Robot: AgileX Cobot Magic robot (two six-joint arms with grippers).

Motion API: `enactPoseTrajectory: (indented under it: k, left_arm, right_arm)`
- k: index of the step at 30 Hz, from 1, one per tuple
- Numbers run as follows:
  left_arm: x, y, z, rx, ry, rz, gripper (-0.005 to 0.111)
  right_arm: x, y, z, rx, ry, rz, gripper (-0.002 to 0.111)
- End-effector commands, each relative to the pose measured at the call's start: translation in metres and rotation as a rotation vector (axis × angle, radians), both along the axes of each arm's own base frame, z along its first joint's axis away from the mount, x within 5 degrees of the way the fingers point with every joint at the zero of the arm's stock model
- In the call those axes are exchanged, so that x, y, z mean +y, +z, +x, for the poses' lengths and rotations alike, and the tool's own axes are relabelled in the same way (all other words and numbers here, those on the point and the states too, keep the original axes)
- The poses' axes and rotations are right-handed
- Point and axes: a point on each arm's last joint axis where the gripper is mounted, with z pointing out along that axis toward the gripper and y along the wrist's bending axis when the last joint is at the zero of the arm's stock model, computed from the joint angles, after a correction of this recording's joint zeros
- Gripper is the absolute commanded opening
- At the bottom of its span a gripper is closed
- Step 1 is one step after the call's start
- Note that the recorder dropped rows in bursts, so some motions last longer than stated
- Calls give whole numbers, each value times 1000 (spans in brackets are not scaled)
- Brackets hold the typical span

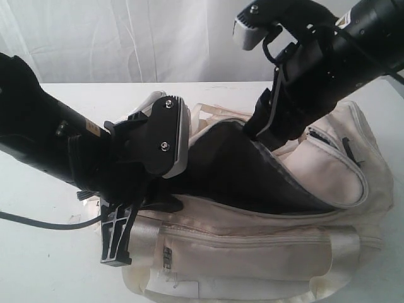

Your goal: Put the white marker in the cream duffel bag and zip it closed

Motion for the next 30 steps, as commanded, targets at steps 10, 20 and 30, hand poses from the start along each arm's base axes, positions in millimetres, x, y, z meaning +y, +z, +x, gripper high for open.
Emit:
enactPoseTrajectory:
  k: [10,20,30]
  left_arm:
    - [-1,-2,-5,41,-3,-3,0]
    - [-1,-2,-5,42,-1,-3,0]
    - [0,-2,-5,50,-6,1,0]
  right_arm:
    - [2,-34,2,60,-37,14,49]
    - [5,-36,21,-100,-54,30,2]
    - [8,-24,49,-241,-25,-75,0]
